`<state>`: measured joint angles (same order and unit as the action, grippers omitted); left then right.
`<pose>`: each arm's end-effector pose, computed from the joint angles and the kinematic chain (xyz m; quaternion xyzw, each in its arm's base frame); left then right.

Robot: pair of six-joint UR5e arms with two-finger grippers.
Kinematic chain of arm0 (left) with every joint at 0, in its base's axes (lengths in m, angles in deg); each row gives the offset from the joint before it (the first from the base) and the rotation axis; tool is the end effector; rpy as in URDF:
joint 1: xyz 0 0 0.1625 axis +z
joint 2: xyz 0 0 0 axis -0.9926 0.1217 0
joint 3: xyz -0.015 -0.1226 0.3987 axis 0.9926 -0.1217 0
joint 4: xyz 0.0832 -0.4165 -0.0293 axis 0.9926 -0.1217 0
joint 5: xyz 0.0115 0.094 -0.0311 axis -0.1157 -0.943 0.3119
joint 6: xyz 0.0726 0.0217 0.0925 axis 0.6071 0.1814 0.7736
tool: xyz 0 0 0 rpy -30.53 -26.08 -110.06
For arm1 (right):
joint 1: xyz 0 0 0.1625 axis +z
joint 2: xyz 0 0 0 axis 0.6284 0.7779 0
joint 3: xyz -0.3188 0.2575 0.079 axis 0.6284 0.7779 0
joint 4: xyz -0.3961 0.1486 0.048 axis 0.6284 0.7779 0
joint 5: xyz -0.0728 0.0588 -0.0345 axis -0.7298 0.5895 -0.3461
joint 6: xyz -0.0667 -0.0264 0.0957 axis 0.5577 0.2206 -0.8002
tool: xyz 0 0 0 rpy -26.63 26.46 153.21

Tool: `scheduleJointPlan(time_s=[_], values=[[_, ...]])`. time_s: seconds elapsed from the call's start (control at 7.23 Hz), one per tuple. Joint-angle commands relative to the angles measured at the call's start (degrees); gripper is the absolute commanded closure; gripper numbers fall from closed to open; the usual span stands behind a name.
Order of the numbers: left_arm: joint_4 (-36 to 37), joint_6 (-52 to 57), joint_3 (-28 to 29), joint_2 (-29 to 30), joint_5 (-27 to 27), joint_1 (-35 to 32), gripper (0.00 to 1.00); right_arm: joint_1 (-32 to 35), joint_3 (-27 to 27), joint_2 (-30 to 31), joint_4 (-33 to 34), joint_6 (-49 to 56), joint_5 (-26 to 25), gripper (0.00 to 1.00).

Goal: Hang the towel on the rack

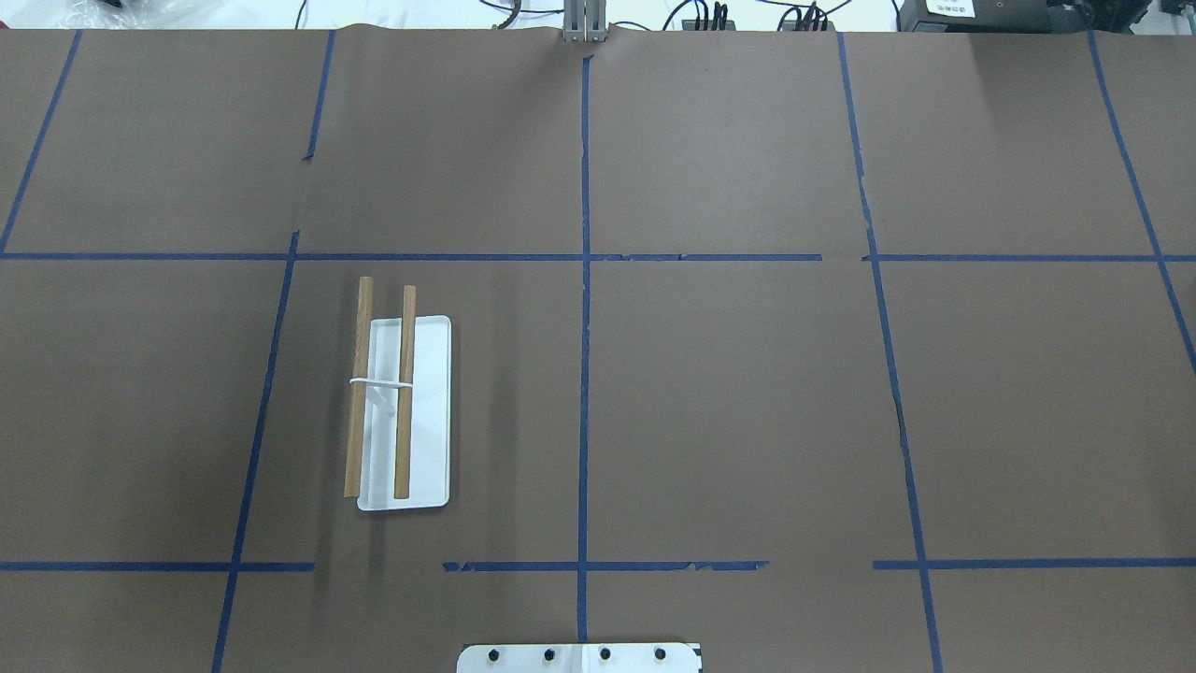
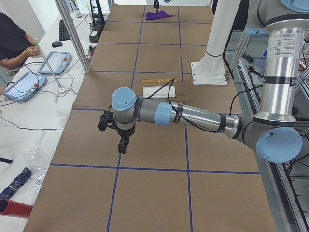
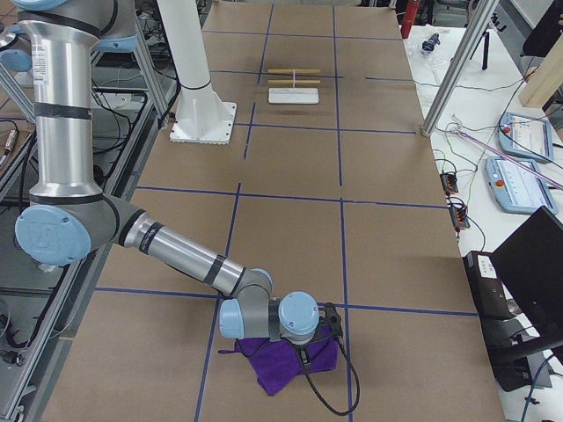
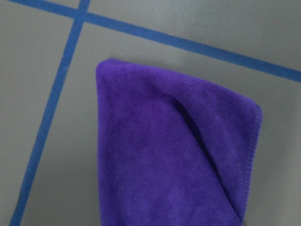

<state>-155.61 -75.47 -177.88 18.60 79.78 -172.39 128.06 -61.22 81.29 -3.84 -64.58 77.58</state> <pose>-0.0442 -0.5190 0.5599 0.0812 0.3758 0.0394 0.9223 0.0403 -0.4506 0.8382 0.0724 -0.3860 -0.1220 0.9115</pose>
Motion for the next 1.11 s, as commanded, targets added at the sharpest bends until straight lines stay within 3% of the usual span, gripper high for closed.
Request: scheduleJointPlan(time_s=[0.0, 0.28, 0.97], values=[[0.0, 0.0, 0.1, 0.4, 0.0, 0.0, 0.0, -1.7, 2.5, -0.1, -0.3, 1.3, -0.7, 0.0], [0.0, 0.1, 0.1, 0.5, -0.1, -0.1, 0.0, -2.6, 3.8, -0.6, -0.3, 3.5, -4.1, 0.0], [0.0, 0.1, 0.1, 0.7, 0.0, 0.0, 0.0, -3.4, 6.1, -1.6, -0.4, 5.3, -4.5, 0.0]])
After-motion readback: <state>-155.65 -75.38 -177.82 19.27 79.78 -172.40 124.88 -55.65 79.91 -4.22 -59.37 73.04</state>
